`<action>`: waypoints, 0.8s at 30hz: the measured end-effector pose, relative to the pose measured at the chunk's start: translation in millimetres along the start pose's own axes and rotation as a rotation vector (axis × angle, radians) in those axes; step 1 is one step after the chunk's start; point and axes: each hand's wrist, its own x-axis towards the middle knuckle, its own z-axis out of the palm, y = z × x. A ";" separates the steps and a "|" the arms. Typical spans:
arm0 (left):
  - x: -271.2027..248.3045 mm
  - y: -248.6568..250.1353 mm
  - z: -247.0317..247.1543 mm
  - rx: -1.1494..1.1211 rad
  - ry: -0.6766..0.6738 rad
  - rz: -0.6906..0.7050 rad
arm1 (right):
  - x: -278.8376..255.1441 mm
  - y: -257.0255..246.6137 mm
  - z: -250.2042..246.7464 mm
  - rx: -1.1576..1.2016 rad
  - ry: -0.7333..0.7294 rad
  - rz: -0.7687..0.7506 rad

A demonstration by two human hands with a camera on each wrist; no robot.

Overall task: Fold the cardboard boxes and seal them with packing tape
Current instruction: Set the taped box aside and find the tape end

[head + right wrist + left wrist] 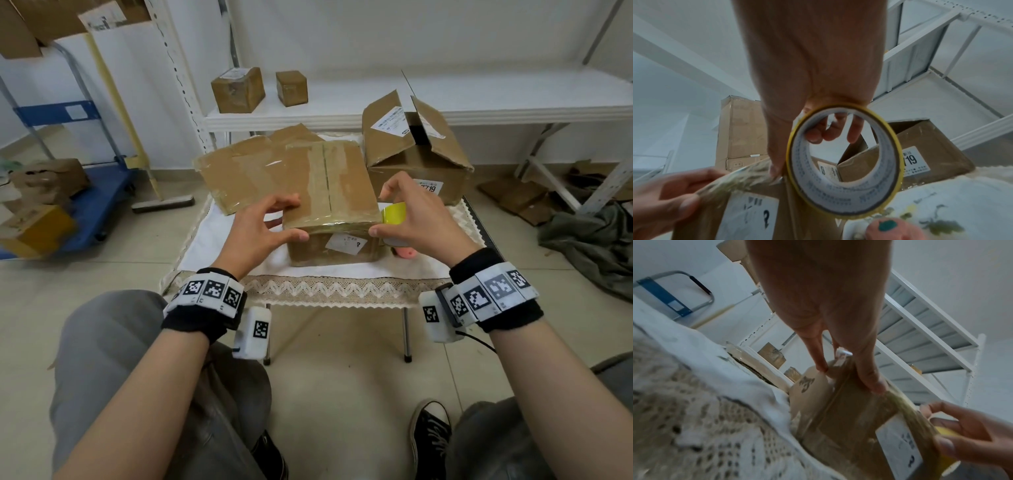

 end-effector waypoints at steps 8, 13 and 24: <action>-5.9 -3.3 -10.8 -0.043 -0.090 0.046 | -3.3 -5.6 -4.8 -0.085 -0.004 -0.204; -5.8 19.2 -5.9 0.460 -0.276 0.215 | -2.1 -6.2 -3.3 -0.222 -0.034 -0.282; 1.5 14.4 -2.9 0.416 -0.215 0.213 | -2.0 2.7 -2.1 -0.030 0.013 -0.178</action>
